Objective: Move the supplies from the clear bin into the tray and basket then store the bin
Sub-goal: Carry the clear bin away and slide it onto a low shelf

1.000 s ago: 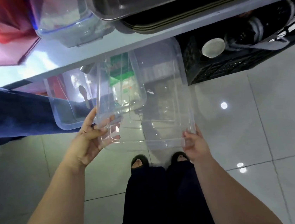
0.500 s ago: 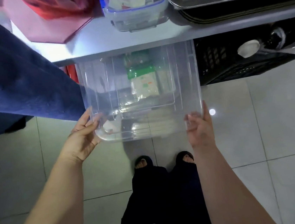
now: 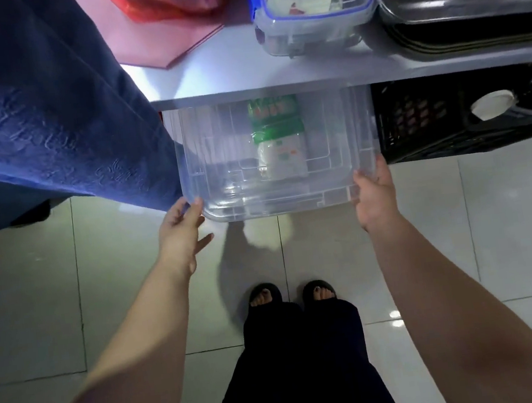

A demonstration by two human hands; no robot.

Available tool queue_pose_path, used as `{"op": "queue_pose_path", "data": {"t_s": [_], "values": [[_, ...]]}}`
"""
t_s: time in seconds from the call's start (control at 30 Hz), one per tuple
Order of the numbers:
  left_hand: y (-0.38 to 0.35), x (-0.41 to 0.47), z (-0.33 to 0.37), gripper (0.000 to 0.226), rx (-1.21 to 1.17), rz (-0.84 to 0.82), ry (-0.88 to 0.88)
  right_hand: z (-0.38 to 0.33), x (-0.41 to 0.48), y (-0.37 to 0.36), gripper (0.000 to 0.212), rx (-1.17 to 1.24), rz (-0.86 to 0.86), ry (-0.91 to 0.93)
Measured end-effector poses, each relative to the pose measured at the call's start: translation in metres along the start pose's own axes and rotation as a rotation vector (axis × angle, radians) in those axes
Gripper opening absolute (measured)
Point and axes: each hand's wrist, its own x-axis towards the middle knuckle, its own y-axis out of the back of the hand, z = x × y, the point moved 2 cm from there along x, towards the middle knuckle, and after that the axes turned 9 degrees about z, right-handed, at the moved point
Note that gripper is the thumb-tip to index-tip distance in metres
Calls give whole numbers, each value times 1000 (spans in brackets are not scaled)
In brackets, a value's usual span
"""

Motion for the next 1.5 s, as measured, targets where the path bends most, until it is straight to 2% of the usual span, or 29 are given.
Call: {"op": "queue_pose_path", "data": {"t_s": [0.13, 0.27, 0.37, 0.47, 0.6, 0.77, 0.83, 0.97, 1.03, 1.07, 1.2, 1.27, 1.3, 1.33, 1.4, 1.47, 1.5], "values": [[-13, 3, 16, 18, 74, 52, -130, -1, 2, 3, 64, 7, -73, 17], [-16, -3, 8, 24, 76, -12, -142, 0, -4, 10, 64, 130, -92, 24], [-16, -6, 3, 29, 32, 42, -157, 2, -11, 10, 67, 146, -119, 48], [-15, -7, -3, 31, 3, 82, -150, 1, -17, 4, 64, 98, -72, 79], [-14, -6, -1, 28, -32, 89, -124, -4, -12, -6, 55, 60, -108, 128], [-20, 2, 10, 28, 10, 10, -111, -17, 0, -12, 54, -61, -66, 130], [-17, 6, 10, 22, -5, -11, -55, -19, 1, -9, 52, -69, -106, 77], [-3, 9, -6, 11, -41, -108, 143, -12, 2, 6, 32, 42, -199, -97], [-2, 9, -11, 9, 28, -75, 133, -8, -1, 12, 9, 34, -200, -132], [-3, 8, -11, 12, 44, -51, 112, -6, -3, 13, 6, 31, -191, -142], [-11, 7, -6, 29, 72, 43, 65, -7, -2, 4, 18, -36, -141, -93], [-13, 5, -9, 37, 80, 111, 29, -6, -4, 0, 32, -146, -60, 35], [-13, 0, -10, 43, 89, 188, -45, -6, -8, 2, 43, -233, 24, 165], [-13, -6, -9, 50, 127, 283, -194, -8, -14, 4, 52, -330, 102, 353], [-15, -22, -6, 57, 316, 404, -688, -11, -29, 1, 63, -509, 92, 833], [-33, -31, -6, 61, 583, 288, -1155, -4, -45, -14, 77, -769, -106, 1180], [-47, -33, -10, 66, 742, 185, -1294, 4, -50, -24, 85, -910, -198, 1310]]}}
